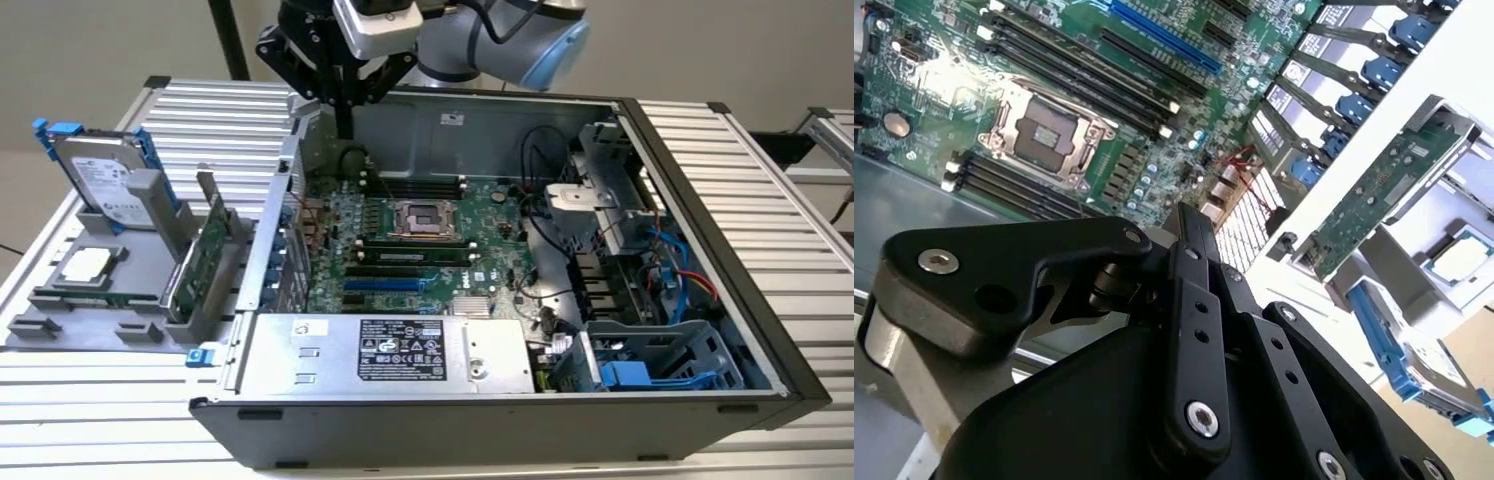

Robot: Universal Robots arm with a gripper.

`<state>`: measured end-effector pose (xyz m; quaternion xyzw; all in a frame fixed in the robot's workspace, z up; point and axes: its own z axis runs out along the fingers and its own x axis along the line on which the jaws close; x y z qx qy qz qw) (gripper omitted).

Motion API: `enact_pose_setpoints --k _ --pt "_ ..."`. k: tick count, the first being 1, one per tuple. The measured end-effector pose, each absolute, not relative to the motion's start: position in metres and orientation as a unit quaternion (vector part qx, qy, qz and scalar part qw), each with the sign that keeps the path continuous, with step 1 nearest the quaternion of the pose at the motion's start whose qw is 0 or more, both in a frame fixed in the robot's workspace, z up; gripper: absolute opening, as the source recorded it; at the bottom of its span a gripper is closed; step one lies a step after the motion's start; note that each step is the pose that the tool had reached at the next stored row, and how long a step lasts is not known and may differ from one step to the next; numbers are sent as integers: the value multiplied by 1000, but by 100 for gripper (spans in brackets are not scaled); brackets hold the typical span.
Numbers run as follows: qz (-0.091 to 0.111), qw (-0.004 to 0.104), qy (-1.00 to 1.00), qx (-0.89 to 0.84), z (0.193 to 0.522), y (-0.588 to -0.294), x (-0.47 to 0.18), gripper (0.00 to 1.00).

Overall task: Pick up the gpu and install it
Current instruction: 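Reach for the gpu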

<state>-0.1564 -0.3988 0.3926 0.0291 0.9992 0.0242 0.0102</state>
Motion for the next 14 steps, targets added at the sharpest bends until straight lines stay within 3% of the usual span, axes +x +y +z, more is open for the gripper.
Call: enact_pose_setpoints --k 14 --pt "24 10 999 26 393 -399 -172 0"
